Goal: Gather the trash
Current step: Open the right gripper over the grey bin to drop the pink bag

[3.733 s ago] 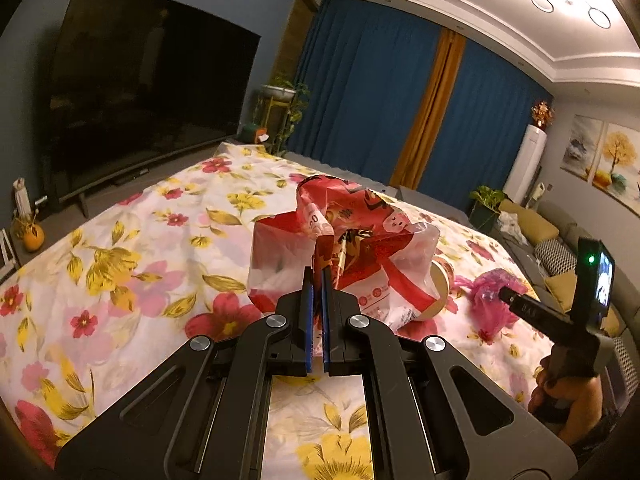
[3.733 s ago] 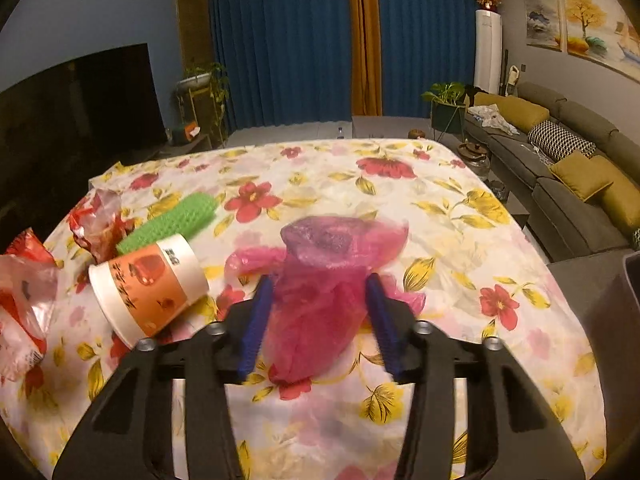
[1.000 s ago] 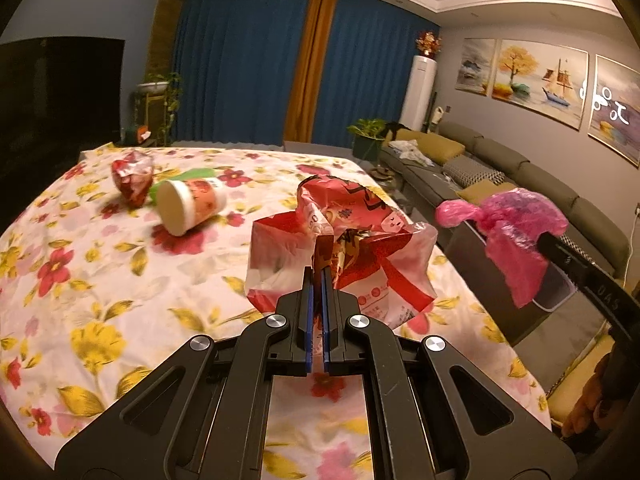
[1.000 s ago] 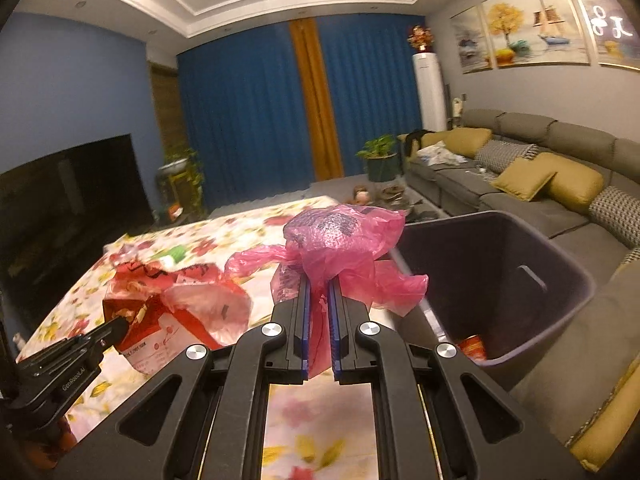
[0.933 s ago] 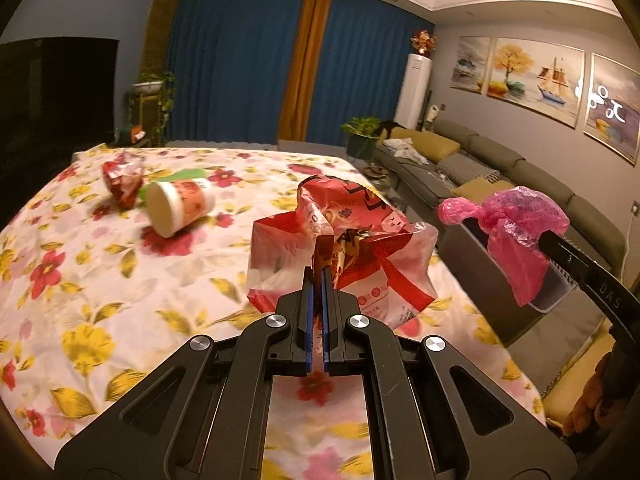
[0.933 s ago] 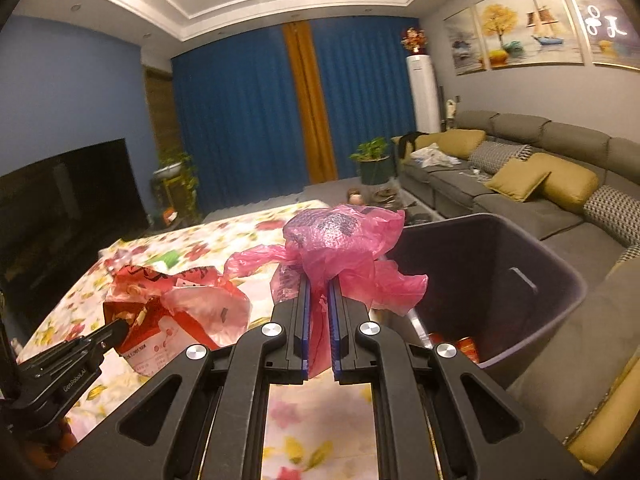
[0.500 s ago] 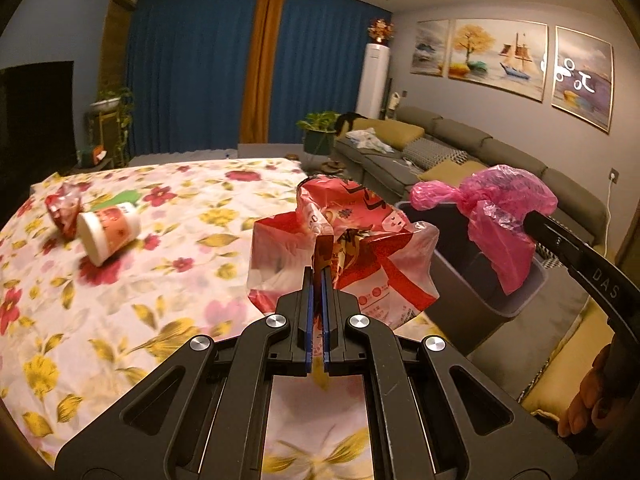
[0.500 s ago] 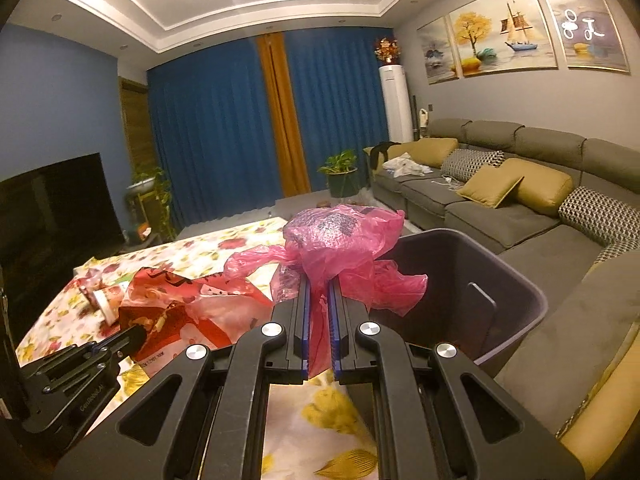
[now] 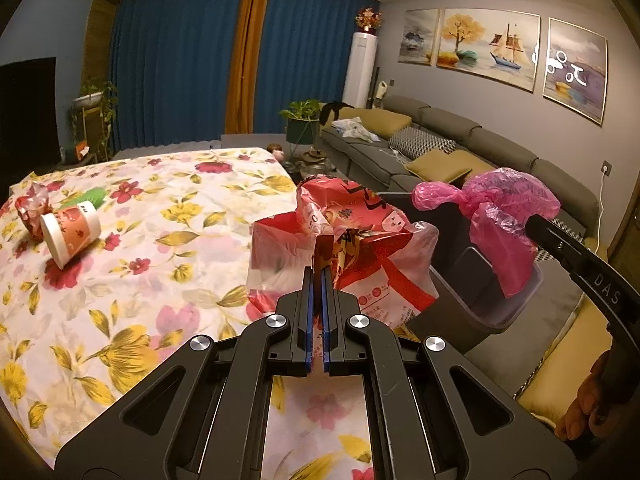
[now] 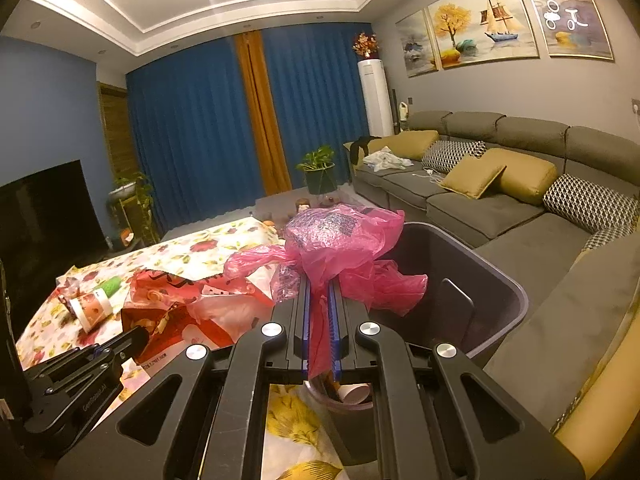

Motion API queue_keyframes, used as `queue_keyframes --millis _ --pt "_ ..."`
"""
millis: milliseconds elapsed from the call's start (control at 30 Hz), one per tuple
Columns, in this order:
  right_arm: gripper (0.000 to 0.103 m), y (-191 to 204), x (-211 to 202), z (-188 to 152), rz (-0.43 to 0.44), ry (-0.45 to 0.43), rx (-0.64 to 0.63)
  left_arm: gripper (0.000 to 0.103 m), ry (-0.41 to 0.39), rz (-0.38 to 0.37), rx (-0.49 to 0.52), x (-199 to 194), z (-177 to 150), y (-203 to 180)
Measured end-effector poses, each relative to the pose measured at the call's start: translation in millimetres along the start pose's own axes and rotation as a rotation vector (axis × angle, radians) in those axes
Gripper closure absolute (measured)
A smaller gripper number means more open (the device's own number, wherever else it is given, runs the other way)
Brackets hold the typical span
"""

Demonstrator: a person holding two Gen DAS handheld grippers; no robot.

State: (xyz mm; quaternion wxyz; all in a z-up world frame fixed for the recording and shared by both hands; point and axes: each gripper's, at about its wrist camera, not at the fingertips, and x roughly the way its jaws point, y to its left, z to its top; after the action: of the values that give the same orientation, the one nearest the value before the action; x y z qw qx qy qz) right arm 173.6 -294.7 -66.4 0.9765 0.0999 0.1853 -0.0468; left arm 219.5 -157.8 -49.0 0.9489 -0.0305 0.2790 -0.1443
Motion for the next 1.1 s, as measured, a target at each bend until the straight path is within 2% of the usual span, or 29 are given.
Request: queue_keyframes --millis 1100 --pt "0.094 -1.2 38.7 -2.6 -0.064 0.030 0.042 0.101 0.039 -0.014 -0.020 32.7 1.8 -7.8"
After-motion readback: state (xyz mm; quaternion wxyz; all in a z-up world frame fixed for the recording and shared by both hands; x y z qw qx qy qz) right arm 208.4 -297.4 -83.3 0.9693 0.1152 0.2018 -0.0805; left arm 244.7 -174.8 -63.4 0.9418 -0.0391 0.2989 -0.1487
